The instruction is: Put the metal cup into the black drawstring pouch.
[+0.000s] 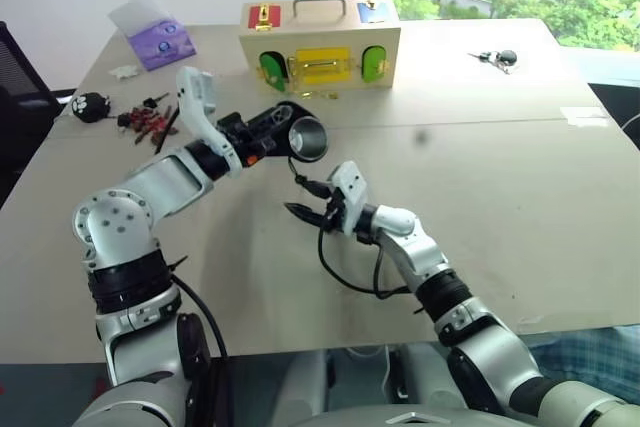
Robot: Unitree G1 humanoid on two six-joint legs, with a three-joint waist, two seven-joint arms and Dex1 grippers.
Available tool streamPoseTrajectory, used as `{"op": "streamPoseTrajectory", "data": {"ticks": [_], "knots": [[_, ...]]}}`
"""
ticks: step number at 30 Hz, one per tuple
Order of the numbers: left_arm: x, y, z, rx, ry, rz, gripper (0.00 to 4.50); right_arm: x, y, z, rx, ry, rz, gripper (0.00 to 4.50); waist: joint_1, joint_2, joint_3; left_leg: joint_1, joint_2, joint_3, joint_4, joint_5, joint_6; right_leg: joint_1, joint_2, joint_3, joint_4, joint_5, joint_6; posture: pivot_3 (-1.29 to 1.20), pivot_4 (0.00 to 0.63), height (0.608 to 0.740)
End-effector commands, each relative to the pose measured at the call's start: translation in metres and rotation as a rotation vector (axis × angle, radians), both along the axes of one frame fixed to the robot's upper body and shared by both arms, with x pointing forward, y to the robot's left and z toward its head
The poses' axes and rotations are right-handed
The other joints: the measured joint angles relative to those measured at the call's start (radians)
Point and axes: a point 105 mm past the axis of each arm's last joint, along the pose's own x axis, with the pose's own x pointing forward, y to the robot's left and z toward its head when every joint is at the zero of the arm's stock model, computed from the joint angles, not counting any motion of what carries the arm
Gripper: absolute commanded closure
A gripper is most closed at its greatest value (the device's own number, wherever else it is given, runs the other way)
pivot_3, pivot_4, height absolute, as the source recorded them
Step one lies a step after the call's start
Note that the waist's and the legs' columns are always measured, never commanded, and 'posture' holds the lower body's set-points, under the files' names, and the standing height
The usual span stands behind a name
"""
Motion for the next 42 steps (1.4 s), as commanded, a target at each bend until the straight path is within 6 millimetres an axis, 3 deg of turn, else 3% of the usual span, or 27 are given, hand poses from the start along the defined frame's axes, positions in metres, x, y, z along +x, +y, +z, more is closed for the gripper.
{"op": "streamPoseTrajectory", "data": {"ticks": [1,7,17,27,39,42], "knots": [[-0.005,0.000,0.008,-0.018,-0.055,0.002,4.50,-0.003,0.012,0.012,0.045,-0.011,0.005,1.78,0.001,0.000,0.000,0.000,0.000,0.000,0.000,0.000,0.000,0.000,0.000,0.000,0.000,0.000,0.000,0.00,0.150,0.740],[-0.007,-0.002,0.003,-0.056,-0.042,0.011,4.50,-0.005,0.013,0.008,0.021,-0.023,0.013,1.78,0.002,0.000,0.000,0.000,0.000,0.000,0.000,0.000,0.000,0.000,0.000,0.000,0.000,0.000,0.000,0.00,0.150,0.740],[-0.002,0.009,0.016,-0.136,-0.052,0.038,4.50,0.002,0.006,0.010,-0.053,-0.139,-0.049,1.78,0.001,0.000,0.000,0.000,0.000,0.000,0.000,0.000,0.000,0.000,0.000,0.000,0.000,0.000,0.000,0.00,0.150,0.740],[0.003,0.008,0.030,-0.160,-0.059,0.031,4.50,0.007,-0.010,0.016,-0.020,-0.142,-0.125,1.78,0.002,0.000,0.000,0.000,0.000,0.000,0.000,0.000,0.000,0.000,0.000,0.000,0.000,0.000,0.000,0.00,0.150,0.740],[0.005,0.001,0.035,-0.159,-0.067,0.009,4.50,0.010,0.022,0.034,0.065,-0.116,-0.090,1.78,0.002,0.000,0.000,0.000,0.000,0.000,0.000,0.000,0.000,0.000,0.001,0.000,0.000,0.000,0.000,0.00,0.150,0.740],[0.003,0.000,0.035,-0.162,-0.069,0.007,4.50,0.012,0.029,0.035,0.081,-0.102,-0.091,2.48,0.000,0.000,0.000,0.000,0.000,0.000,0.000,0.000,0.000,0.000,0.001,0.000,0.000,0.000,0.000,0.00,0.150,0.740]]}}
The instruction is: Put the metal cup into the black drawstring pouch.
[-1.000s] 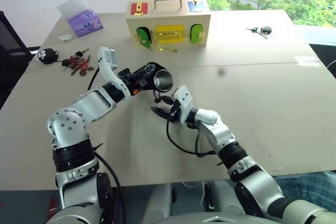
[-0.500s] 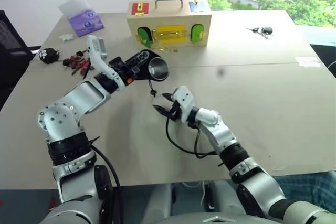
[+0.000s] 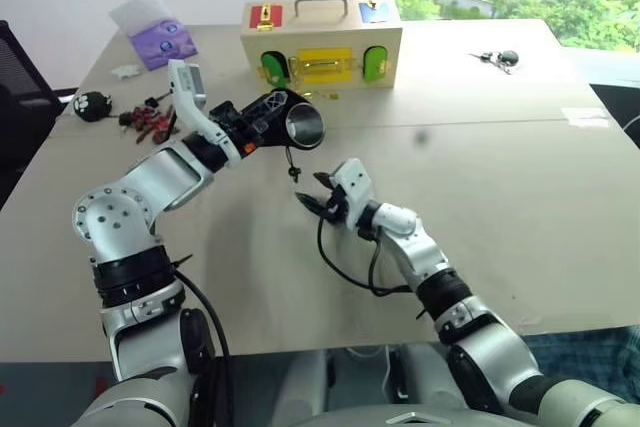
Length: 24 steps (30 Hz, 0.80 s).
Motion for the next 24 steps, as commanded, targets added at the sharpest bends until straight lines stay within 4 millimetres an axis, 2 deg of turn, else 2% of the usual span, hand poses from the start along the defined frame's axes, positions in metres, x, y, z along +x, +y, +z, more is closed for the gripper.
{"op": "streamPoseTrajectory", "data": {"ticks": [1,3,4,7,11,12,13,16,20,24], "knots": [[-0.006,-0.002,0.017,-0.010,-0.066,-0.009,4.50,-0.006,0.039,0.040,0.134,-0.052,0.060,3.07,-0.001,0.000,0.000,0.000,0.000,0.000,0.000,0.000,0.000,0.000,0.000,0.000,0.000,0.000,0.000,0.00,0.150,0.740],[-0.006,-0.002,0.016,-0.009,-0.065,-0.008,4.50,-0.007,0.043,0.042,0.141,-0.055,0.071,3.86,0.000,0.000,0.000,0.000,0.000,0.000,0.000,0.000,0.000,0.000,0.000,0.000,0.000,0.000,0.000,0.00,0.150,0.740],[-0.007,-0.002,0.016,-0.007,-0.064,-0.007,4.50,-0.008,0.047,0.045,0.149,-0.058,0.083,4.47,0.000,0.000,0.000,0.000,0.000,0.000,0.000,0.000,0.000,0.000,0.000,0.000,0.000,0.000,0.000,0.00,0.150,0.740],[-0.008,-0.003,0.015,-0.005,-0.064,-0.004,4.50,-0.009,0.052,0.051,0.156,-0.077,0.096,4.49,-0.001,0.000,0.000,0.000,0.000,0.000,0.000,0.000,0.000,0.000,0.000,0.000,0.000,0.000,0.000,0.00,0.150,0.740],[-0.009,-0.005,0.013,-0.004,-0.062,-0.002,4.50,-0.012,0.047,0.042,0.099,-0.094,0.140,4.49,-0.001,0.000,0.000,0.000,0.000,0.000,0.000,0.000,0.000,0.000,-0.001,0.000,0.000,0.000,0.000,0.00,0.150,0.740],[-0.009,-0.005,0.013,-0.004,-0.061,-0.002,4.50,-0.013,0.046,0.040,0.090,-0.097,0.142,3.96,-0.001,0.000,0.000,0.000,0.000,0.000,0.000,0.000,0.000,0.000,0.000,0.000,0.000,0.000,0.000,0.00,0.150,0.740],[-0.009,-0.005,0.012,-0.005,-0.059,-0.002,4.50,-0.014,0.046,0.038,0.089,-0.091,0.147,3.74,-0.001,0.000,0.000,0.000,0.000,0.000,0.000,0.000,0.000,0.000,0.000,0.000,0.000,0.000,0.000,0.00,0.150,0.740],[-0.010,-0.006,0.010,-0.007,-0.053,-0.003,4.50,-0.024,0.045,0.032,0.097,-0.054,0.208,2.44,-0.001,0.000,0.000,0.000,0.000,0.000,0.000,0.000,0.000,0.000,0.000,0.000,0.000,0.000,0.000,0.00,0.150,0.740],[-0.010,-0.006,0.008,-0.006,-0.045,-0.010,4.50,-0.022,0.044,0.033,0.098,-0.057,0.184,2.44,0.000,0.000,0.000,0.000,0.000,0.000,0.000,0.000,0.000,0.000,-0.001,0.000,0.000,0.000,0.000,0.00,0.150,0.740],[-0.010,-0.008,0.006,-0.003,-0.041,-0.017,4.50,-0.015,0.048,0.046,0.140,-0.069,0.144,2.44,0.001,0.000,0.000,0.000,0.000,0.000,0.000,0.000,0.000,0.000,-0.001,0.000,0.000,0.000,0.000,0.00,0.150,0.740]]}}
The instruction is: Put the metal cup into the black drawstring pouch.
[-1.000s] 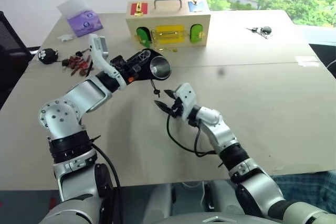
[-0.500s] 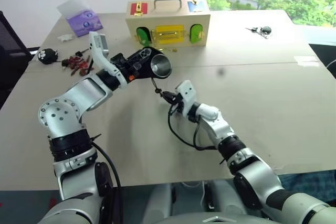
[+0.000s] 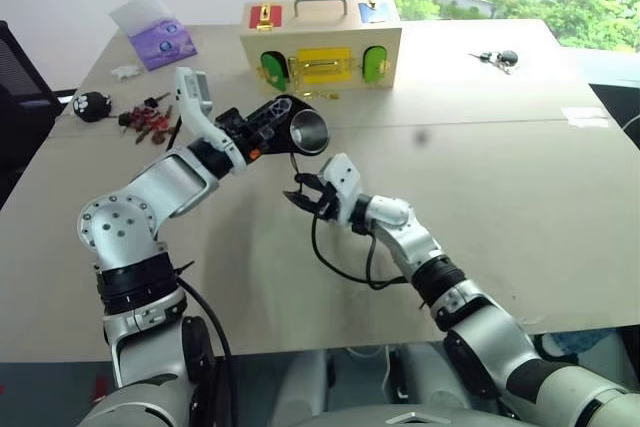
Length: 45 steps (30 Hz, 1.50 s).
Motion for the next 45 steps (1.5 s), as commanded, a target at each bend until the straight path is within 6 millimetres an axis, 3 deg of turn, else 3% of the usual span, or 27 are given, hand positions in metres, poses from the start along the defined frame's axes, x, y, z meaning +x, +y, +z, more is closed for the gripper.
{"op": "streamPoseTrajectory", "data": {"ticks": [1,7,10,13,17,21,23,25,27,32,36,38,39,42,45], "knots": [[-0.006,-0.003,0.014,-0.008,-0.060,-0.019,4.50,-0.011,0.033,0.034,0.147,-0.014,0.036,2.44,0.000,0.000,0.000,0.000,0.000,0.000,0.000,0.000,0.000,0.000,0.000,0.000,0.000,0.000,0.000,0.00,0.150,0.740],[-0.005,-0.006,0.015,-0.013,-0.066,-0.027,4.50,-0.020,0.052,0.038,0.153,0.008,0.108,2.44,-0.001,0.000,0.000,0.000,0.000,0.000,0.000,0.000,0.000,0.000,0.000,0.000,0.000,0.000,0.000,0.00,0.150,0.740],[-0.005,-0.006,0.016,-0.015,-0.069,-0.025,4.50,-0.015,0.052,0.038,0.166,0.019,0.075,3.28,-0.001,0.000,0.000,0.000,0.000,0.000,0.000,0.000,0.000,0.000,0.000,0.000,0.000,0.000,0.000,0.00,0.150,0.740],[-0.006,-0.003,0.015,-0.016,-0.069,-0.016,4.50,-0.010,0.045,0.042,0.198,0.024,0.052,4.46,-0.001,0.000,0.000,0.000,0.000,0.000,0.000,0.000,0.000,0.000,0.000,0.000,0.000,0.000,0.000,0.00,0.150,0.740],[-0.008,-0.001,0.010,-0.018,-0.062,-0.005,4.50,-0.010,0.035,0.040,0.199,0.010,0.053,4.46,-0.003,0.000,0.000,0.000,0.000,0.000,0.000,0.000,0.000,0.000,0.000,0.000,0.000,0.000,0.000,0.00,0.150,0.740],[-0.009,0.002,0.004,-0.009,-0.069,0.025,4.50,-0.009,0.003,0.041,0.186,-0.030,-0.006,4.46,-0.001,0.000,0.000,0.000,0.000,0.000,0.000,0.000,0.000,-0.001,-0.001,0.001,0.000,0.000,0.000,0.00,0.150,0.740],[-0.010,0.005,-0.001,-0.014,-0.067,0.040,4.50,-0.007,-0.029,0.045,0.102,-0.103,-0.072,4.46,0.002,0.000,0.000,0.000,0.000,-0.001,0.000,0.000,0.000,0.000,-0.001,0.000,0.000,0.000,0.000,0.00,0.150,0.740],[-0.013,0.006,-0.007,-0.024,-0.058,0.043,4.50,-0.007,-0.069,0.063,-0.002,-0.191,-0.165,4.46,0.014,0.001,0.000,-0.002,0.000,-0.002,0.000,0.000,0.000,0.000,-0.002,0.000,-0.001,0.000,0.000,0.00,0.150,0.740],[-0.016,0.003,-0.015,-0.028,-0.048,0.037,4.50,-0.009,-0.095,0.084,-0.119,-0.284,-0.213,4.46,0.027,0.001,0.001,-0.003,-0.002,-0.001,0.001,0.000,0.000,0.000,-0.004,-0.001,-0.002,0.000,0.000,0.00,0.150,0.740],[-0.021,-0.008,-0.030,-0.066,-0.030,0.012,4.50,-0.010,-0.123,0.121,-0.299,-0.413,-0.262,4.46,0.020,0.000,0.000,-0.001,0.000,-0.001,0.001,0.000,0.000,0.000,0.000,-0.001,0.000,0.000,0.000,0.00,0.150,0.740],[-0.028,-0.014,-0.026,-0.062,-0.063,-0.032,3.16,-0.016,-0.127,0.155,-0.356,-0.503,-0.233,4.50,0.018,0.001,0.001,0.000,0.002,0.000,-0.001,0.000,0.000,0.000,0.001,0.000,0.000,0.000,-0.001,0.00,0.150,0.740],[-0.037,-0.025,-0.020,0.098,-0.138,-0.110,2.66,-0.019,-0.128,0.178,-0.384,-0.572,-0.212,4.50,0.018,0.000,0.001,-0.001,-0.001,0.002,0.000,0.000,0.001,0.000,0.001,0.001,-0.001,0.000,-0.001,0.00,0.150,0.740],[-0.042,-0.031,-0.018,0.180,-0.173,-0.144,2.14,-0.021,-0.128,0.185,-0.399,-0.598,-0.202,4.50,0.017,0.000,0.002,-0.002,-0.001,0.002,0.001,0.000,0.001,0.000,0.001,0.001,-0.001,0.000,-0.001,0.00,0.150,0.740],[-0.052,-0.047,-0.010,0.362,-0.303,-0.251,2.01,-0.026,-0.128,0.202,-0.463,-0.688,-0.166,4.50,0.022,0.000,0.003,-0.002,-0.001,0.000,0.000,0.000,0.001,0.000,0.002,0.000,-0.002,0.000,-0.001,0.00,0.150,0.740],[-0.048,-0.062,0.002,0.367,-0.376,-0.307,2.01,-0.033,-0.125,0.207,-0.525,-0.766,-0.112,4.50,0.031,0.000,0.003,-0.002,-0.001,-0.001,-0.001,0.000,0.001,0.000,0.002,-0.002,-0.004,0.000,-0.001,0.00,0.150,0.740]]}}
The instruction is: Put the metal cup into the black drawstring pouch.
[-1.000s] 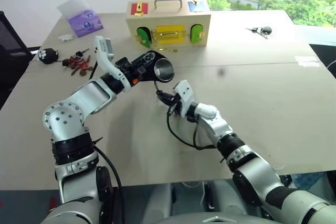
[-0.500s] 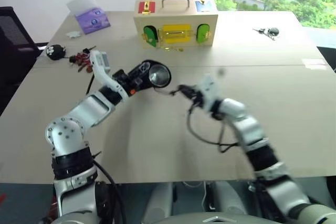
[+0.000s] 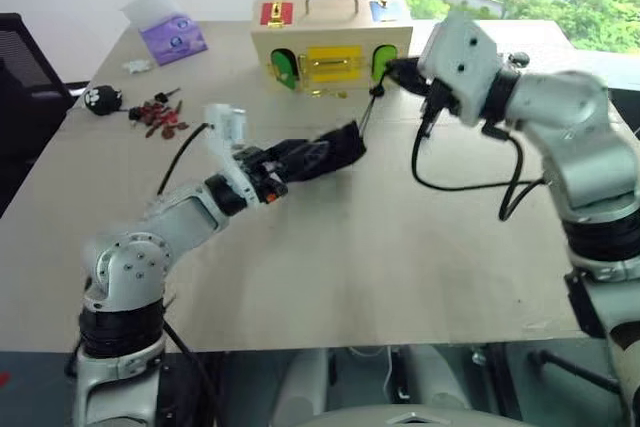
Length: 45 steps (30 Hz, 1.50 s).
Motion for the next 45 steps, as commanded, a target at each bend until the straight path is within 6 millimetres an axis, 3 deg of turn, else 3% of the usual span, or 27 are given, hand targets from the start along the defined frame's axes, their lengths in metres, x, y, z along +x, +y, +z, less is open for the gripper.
{"op": "streamPoseTrajectory", "data": {"ticks": [1,5,11,20,23,26,29,32,37,40,45], "knots": [[0.000,-0.021,0.018,-0.003,-0.111,-0.088,2.01,-0.016,0.008,0.010,-0.076,-0.085,0.081,4.50,0.001,0.000,0.000,0.000,0.000,0.000,0.001,0.000,0.000,0.000,0.000,0.000,0.000,0.000,0.000,0.00,0.150,0.740],[0.015,-0.038,0.025,-0.005,-0.157,-0.113,2.01,-0.022,0.012,0.014,-0.099,-0.105,0.112,4.50,-0.003,0.000,0.000,-0.001,0.000,0.000,0.001,0.000,0.000,0.000,0.000,0.000,0.000,0.000,0.000,0.00,0.150,0.740],[0.025,-0.044,0.040,-0.009,-0.236,-0.133,2.01,-0.024,0.012,0.015,-0.111,-0.117,0.117,4.50,-0.007,0.000,0.000,-0.001,0.001,0.001,0.001,0.000,0.000,-0.001,0.000,0.001,0.001,0.000,0.000,0.00,0.150,0.740],[0.023,-0.059,0.053,-0.026,-0.291,-0.235,2.01,-0.028,0.013,0.014,-0.104,-0.118,0.110,4.50,-0.004,0.000,0.000,-0.002,0.001,0.000,0.001,0.000,0.000,-0.001,0.000,0.000,0.001,0.000,0.000,0.00,0.150,0.740],[0.022,-0.062,0.053,-0.046,-0.289,-0.254,2.83,-0.029,0.013,0.014,-0.102,-0.116,0.103,4.50,-0.004,0.000,0.000,-0.001,0.001,0.000,0.001,0.000,0.000,-0.001,0.000,0.000,0.001,0.000,0.000,0.00,0.150,0.740],[0.021,-0.065,0.051,-0.041,-0.290,-0.266,4.21,-0.029,0.011,0.014,-0.097,-0.109,0.091,4.50,-0.004,0.000,0.000,-0.002,0.001,0.000,0.002,0.000,0.000,-0.001,0.000,0.000,0.001,0.000,0.000,0.00,0.150,0.740],[0.023,-0.066,0.049,-0.028,-0.293,-0.264,4.33,-0.028,0.008,0.014,-0.083,-0.100,0.075,4.50,-0.004,0.000,0.000,-0.002,0.001,0.000,0.002,0.000,0.000,-0.001,0.000,0.000,0.001,0.000,0.000,0.00,0.150,0.740],[0.032,-0.061,0.033,0.023,-0.263,-0.224,4.33,-0.004,-0.023,0.038,0.125,-0.068,-0.104,4.50,-0.003,0.000,0.000,-0.002,0.001,0.000,0.002,0.000,0.000,-0.001,0.000,0.000,0.001,0.000,0.000,0.00,0.150,0.740],[0.049,-0.037,-0.008,0.117,-0.169,-0.107,4.33,0.036,-0.097,0.064,0.298,-0.116,-0.438,4.50,-0.002,0.000,0.000,-0.001,0.000,0.001,0.002,0.000,0.000,-0.001,0.000,0.000,0.001,0.000,0.000,0.00,0.150,0.740],[0.060,-0.018,-0.038,0.213,-0.105,-0.017,4.33,0.052,-0.142,0.067,0.382,-0.119,-0.609,4.50,-0.003,0.000,0.000,-0.001,0.000,0.001,0.001,0.000,0.000,-0.001,0.000,0.000,0.001,0.000,0.000,0.00,0.150,0.740],[0.063,-0.004,-0.058,0.298,-0.071,0.031,4.33,0.064,-0.189,0.055,0.453,-0.082,-0.773,4.50,-0.005,0.000,0.001,-0.003,0.000,0.002,0.001,0.000,0.000,-0.003,0.000,0.001,0.001,0.000,0.000,0.00,0.150,0.740]]}}
